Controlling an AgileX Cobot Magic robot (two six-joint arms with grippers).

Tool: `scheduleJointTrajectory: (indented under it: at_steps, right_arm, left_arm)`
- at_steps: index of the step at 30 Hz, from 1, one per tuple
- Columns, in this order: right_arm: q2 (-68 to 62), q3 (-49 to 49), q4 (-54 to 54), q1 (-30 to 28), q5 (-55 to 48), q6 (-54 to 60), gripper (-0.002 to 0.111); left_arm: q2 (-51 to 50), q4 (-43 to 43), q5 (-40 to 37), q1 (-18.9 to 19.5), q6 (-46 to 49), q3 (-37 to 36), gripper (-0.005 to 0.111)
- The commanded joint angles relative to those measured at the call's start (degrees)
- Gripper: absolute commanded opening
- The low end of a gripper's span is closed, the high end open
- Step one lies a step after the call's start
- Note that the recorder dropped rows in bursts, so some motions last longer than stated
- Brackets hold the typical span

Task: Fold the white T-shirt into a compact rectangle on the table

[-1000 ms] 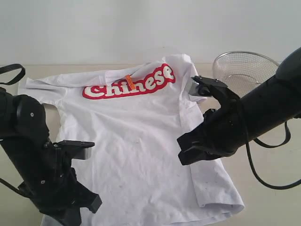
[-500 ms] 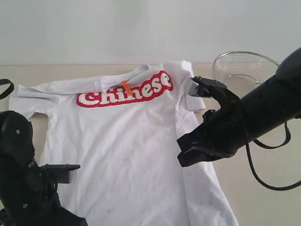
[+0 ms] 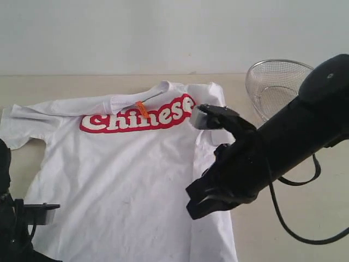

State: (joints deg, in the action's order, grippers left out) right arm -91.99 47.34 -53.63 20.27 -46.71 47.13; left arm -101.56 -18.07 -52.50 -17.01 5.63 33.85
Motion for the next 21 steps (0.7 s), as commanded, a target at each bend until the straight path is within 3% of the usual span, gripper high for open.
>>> scheduleJointTrajectory:
  at_steps: [1,16,18,21]
  right_arm:
    - [0.51,-0.03,0.15,3.89,2.28,-1.63,0.0]
    - [-4.07,-0.03,4.16,7.82,2.9,-8.86,0.001]
    - [-4.07,-0.03,4.23,7.82,3.68,-8.53,0.011]
    - [-2.57,-0.03,4.83,7.71,5.39,-9.6,0.042]
  left_arm:
    - [-0.84,6.94,8.74,3.17,-0.36,1.46,0.005]
    - [-0.71,6.5,3.57,3.27,1.68,4.0,0.005]
    - [0.2,5.95,3.41,3.27,2.08,3.87,0.005]
    - [2.39,4.58,3.41,3.27,3.4,3.46,0.005]
